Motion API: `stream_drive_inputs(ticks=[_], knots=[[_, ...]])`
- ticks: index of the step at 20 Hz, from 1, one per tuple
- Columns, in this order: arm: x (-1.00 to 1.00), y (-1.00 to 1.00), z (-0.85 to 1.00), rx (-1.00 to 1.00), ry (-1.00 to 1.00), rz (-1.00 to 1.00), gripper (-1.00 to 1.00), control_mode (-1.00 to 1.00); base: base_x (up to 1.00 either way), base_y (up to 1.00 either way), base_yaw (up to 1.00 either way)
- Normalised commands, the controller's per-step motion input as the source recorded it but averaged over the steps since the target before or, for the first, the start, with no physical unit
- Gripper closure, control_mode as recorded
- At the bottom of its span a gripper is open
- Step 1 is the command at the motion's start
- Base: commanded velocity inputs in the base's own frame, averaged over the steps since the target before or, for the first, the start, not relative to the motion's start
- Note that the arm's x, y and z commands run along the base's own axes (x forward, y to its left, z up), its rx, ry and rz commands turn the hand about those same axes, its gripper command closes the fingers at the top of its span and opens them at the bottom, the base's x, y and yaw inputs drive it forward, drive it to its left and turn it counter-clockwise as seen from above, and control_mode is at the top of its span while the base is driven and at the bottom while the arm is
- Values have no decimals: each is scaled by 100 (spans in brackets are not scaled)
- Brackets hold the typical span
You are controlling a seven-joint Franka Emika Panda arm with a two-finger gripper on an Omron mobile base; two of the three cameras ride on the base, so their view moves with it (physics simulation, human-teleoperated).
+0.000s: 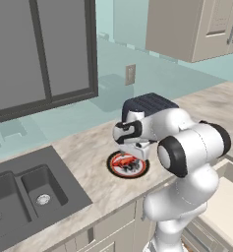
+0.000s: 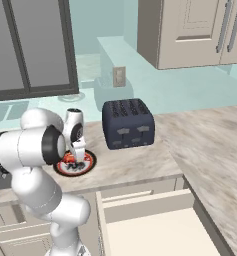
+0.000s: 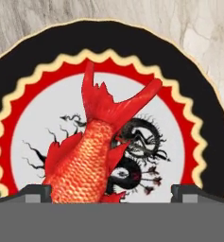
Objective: Pick up the knife from the drawer and place it on the cutting board. Then place the meat from the plate to the cutting board.
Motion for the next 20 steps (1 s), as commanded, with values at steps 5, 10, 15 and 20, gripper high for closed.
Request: stream_drive_inputs(ticks=[5, 10, 15, 20], knots=[[27, 0, -9, -3, -5, 1, -100, -100, 0, 0, 0], [25, 0, -7, -2, -5, 0, -100, -100, 0, 0, 0], [6, 0, -18, -1, -6, 0, -100, -100, 0, 0, 0], [-4, 5, -24, 0, -4, 0, -100, -100, 0, 0, 0]])
